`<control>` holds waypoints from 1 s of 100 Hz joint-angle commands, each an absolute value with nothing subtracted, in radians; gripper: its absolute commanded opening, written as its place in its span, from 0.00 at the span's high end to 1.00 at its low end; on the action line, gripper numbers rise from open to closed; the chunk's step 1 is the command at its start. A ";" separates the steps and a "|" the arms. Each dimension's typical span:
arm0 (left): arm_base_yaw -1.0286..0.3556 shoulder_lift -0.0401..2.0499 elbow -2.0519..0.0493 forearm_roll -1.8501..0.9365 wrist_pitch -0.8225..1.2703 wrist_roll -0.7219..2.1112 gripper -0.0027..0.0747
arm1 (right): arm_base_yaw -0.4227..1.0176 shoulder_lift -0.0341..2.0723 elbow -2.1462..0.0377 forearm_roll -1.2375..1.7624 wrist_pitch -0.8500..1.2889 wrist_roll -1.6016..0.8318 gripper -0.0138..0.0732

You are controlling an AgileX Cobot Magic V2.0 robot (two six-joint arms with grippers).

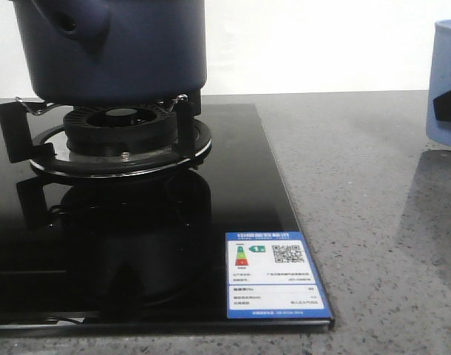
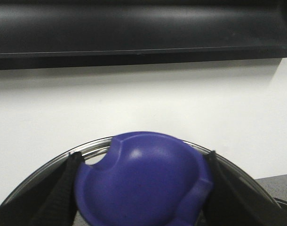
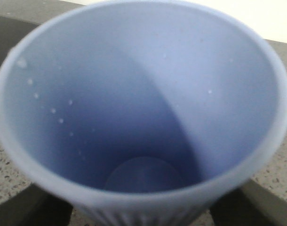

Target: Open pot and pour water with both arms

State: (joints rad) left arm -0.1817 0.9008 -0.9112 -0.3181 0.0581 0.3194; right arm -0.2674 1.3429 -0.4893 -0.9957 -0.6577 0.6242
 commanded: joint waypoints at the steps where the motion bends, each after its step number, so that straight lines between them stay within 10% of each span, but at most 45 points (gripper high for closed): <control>1: -0.181 0.882 -0.948 -0.318 -0.042 0.320 0.53 | -0.276 1.341 -0.516 -0.956 -0.732 0.600 0.41; 65: -0.181 0.905 -0.948 -0.318 -0.059 0.320 0.53 | -0.276 1.353 -0.516 -0.923 -0.732 0.670 0.40; 100: -0.181 0.905 -0.948 -0.320 -0.058 0.320 0.53 | -0.276 1.345 -0.516 -0.937 -0.716 0.679 0.12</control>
